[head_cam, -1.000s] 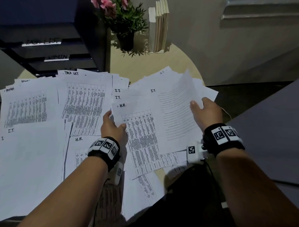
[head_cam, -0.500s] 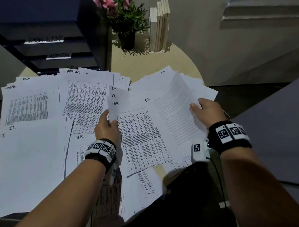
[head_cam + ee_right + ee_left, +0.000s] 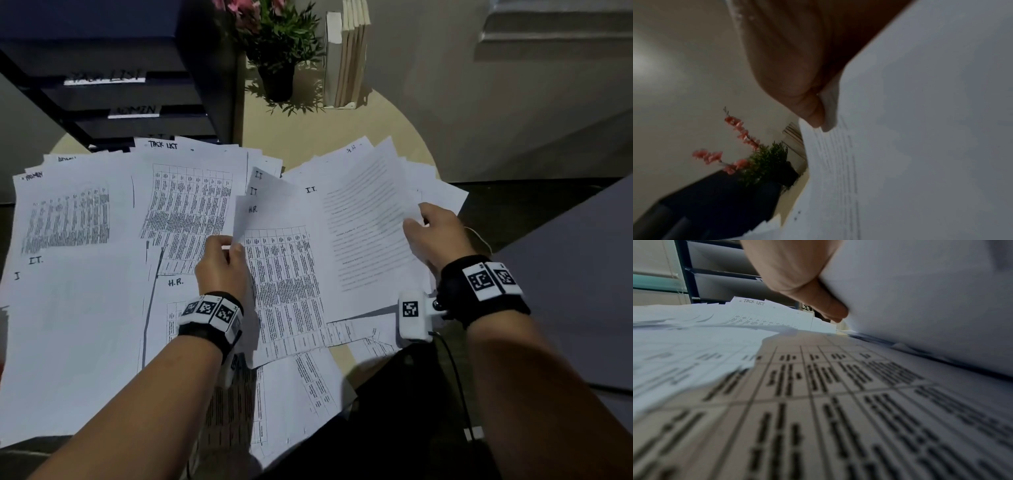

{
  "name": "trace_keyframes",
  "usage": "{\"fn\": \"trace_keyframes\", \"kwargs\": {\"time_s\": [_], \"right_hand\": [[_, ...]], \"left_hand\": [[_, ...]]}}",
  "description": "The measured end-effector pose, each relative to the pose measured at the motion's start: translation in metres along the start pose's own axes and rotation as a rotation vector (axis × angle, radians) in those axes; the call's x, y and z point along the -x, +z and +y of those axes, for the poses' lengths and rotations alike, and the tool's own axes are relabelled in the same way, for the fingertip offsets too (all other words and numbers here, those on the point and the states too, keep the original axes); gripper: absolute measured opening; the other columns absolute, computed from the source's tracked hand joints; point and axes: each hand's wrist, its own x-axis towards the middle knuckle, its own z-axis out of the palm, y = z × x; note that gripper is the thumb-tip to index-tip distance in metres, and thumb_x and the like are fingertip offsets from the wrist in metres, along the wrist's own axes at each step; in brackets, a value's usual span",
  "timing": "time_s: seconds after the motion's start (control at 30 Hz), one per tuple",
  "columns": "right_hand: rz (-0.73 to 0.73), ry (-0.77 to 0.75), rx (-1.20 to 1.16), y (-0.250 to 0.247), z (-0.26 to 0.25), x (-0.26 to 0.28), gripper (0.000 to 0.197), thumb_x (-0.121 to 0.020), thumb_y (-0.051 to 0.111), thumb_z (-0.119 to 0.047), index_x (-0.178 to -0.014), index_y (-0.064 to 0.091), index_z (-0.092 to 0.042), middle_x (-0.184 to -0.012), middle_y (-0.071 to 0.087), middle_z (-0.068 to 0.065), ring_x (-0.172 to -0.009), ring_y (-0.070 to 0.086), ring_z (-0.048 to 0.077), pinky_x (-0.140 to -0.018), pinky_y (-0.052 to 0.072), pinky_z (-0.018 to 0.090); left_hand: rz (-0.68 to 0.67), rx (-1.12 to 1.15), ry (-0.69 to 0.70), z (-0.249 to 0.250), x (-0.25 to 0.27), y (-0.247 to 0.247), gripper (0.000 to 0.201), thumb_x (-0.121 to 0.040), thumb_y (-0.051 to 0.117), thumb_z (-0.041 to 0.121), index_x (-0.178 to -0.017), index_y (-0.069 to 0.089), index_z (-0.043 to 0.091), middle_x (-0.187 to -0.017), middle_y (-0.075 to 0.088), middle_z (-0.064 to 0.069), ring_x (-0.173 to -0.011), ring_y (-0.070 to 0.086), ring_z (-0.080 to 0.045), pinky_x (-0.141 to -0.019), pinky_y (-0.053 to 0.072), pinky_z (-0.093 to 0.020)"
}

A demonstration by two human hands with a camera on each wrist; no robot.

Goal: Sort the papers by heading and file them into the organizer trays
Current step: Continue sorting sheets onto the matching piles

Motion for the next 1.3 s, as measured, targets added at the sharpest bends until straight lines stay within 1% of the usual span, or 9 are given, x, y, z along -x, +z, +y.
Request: {"fn": "trace_keyframes", "kwargs": {"time_s": [0.23, 0.37, 0.47, 0.63, 0.77, 0.87, 0.93, 1.1, 1.3], "right_hand": [[0.205, -0.108, 0.141, -0.005, -0.002, -0.002, 0.029, -0.095, 0.056, -0.017, -0.070, 0.044, -0.009, -0.061, 0.040, 0.000, -0.068, 0.041, 0.025, -0.060, 0.029, 0.030], [0.281, -0.140, 0.056, -0.011, -0.006, -0.005, 0.017, -0.096, 0.055, -0.019, -0.088, 0.064, -0.008, -0.071, 0.058, 0.005, -0.077, 0.054, 0.030, -0.070, 0.044, 0.032], [0.329, -0.164, 0.008, -0.015, -0.008, -0.009, 0.021, -0.095, 0.055, -0.023, -0.099, 0.070, -0.009, -0.088, 0.068, 0.013, -0.087, 0.062, 0.031, -0.084, 0.053, 0.042], [0.412, -0.190, -0.112, -0.022, -0.009, -0.014, 0.024, -0.096, 0.056, -0.025, -0.112, 0.072, -0.018, -0.095, 0.070, -0.003, -0.091, 0.065, 0.012, -0.086, 0.052, 0.026], [0.390, -0.157, -0.156, -0.018, -0.005, -0.018, 0.024, -0.095, 0.056, -0.026, -0.111, 0.072, -0.017, -0.095, 0.070, 0.001, -0.089, 0.064, 0.011, -0.084, 0.050, 0.024], [0.264, -0.142, -0.157, 0.002, -0.003, -0.013, 0.019, -0.098, 0.055, -0.017, -0.082, 0.065, -0.015, -0.070, 0.057, -0.004, -0.064, 0.051, -0.004, -0.069, 0.041, 0.017], [0.236, -0.130, -0.113, 0.015, 0.000, -0.010, 0.026, -0.098, 0.055, -0.020, -0.072, 0.055, -0.020, -0.063, 0.047, -0.010, -0.062, 0.046, 0.002, -0.069, 0.038, 0.022], [0.371, -0.237, -0.016, -0.004, -0.014, -0.013, 0.023, -0.095, 0.055, -0.027, -0.094, 0.066, -0.007, -0.079, 0.066, 0.011, -0.075, 0.057, 0.024, -0.073, 0.047, 0.034], [0.317, -0.234, -0.205, -0.017, -0.039, -0.022, 0.015, -0.094, 0.056, -0.026, -0.092, 0.069, -0.020, -0.074, 0.059, -0.014, -0.073, 0.055, 0.007, -0.073, 0.047, 0.027]], "left_hand": [[0.016, 0.005, 0.025, -0.008, 0.002, -0.001, 0.029, -0.101, 0.044, 0.021, -0.130, 0.046, 0.026, -0.069, 0.062, -0.003, -0.060, 0.057, -0.020, -0.053, 0.043, -0.029], [0.000, 0.021, 0.032, -0.012, -0.004, -0.005, 0.031, -0.100, 0.049, 0.021, -0.130, 0.051, 0.028, -0.071, 0.064, -0.004, -0.062, 0.057, -0.020, -0.057, 0.045, -0.027], [-0.024, 0.029, -0.005, -0.013, -0.007, -0.006, 0.016, -0.101, 0.050, 0.019, -0.110, 0.063, 0.016, -0.081, 0.063, -0.004, -0.071, 0.056, -0.017, -0.063, 0.042, -0.026], [-0.054, -0.047, -0.248, -0.018, -0.026, -0.010, 0.025, -0.101, 0.037, 0.017, -0.087, 0.052, 0.003, -0.074, 0.050, -0.011, -0.068, 0.045, -0.025, -0.057, 0.029, -0.030], [-0.138, -0.159, -0.311, -0.019, -0.037, -0.015, 0.031, -0.104, 0.032, 0.018, -0.092, 0.054, -0.001, -0.081, 0.054, -0.016, -0.079, 0.050, -0.030, -0.064, 0.033, -0.032], [-0.212, -0.192, -0.305, -0.015, -0.042, -0.018, 0.028, -0.103, 0.033, 0.012, -0.095, 0.054, -0.004, -0.093, 0.056, -0.025, -0.087, 0.051, -0.033, -0.069, 0.035, -0.034], [-0.227, -0.217, -0.305, -0.017, -0.044, -0.018, 0.027, -0.102, 0.035, 0.010, -0.098, 0.056, -0.006, -0.100, 0.056, -0.029, -0.086, 0.048, -0.030, -0.070, 0.035, -0.033], [-0.207, -0.247, -0.321, -0.012, -0.041, -0.017, 0.034, -0.103, 0.033, 0.011, -0.105, 0.058, -0.012, -0.104, 0.059, -0.029, -0.086, 0.049, -0.033, -0.075, 0.041, -0.039], [-0.198, -0.059, -0.426, -0.015, -0.041, -0.015, 0.013, -0.087, 0.048, 0.010, -0.089, 0.058, 0.003, -0.100, 0.062, -0.026, -0.094, 0.058, -0.035, -0.089, 0.048, -0.046]]}}
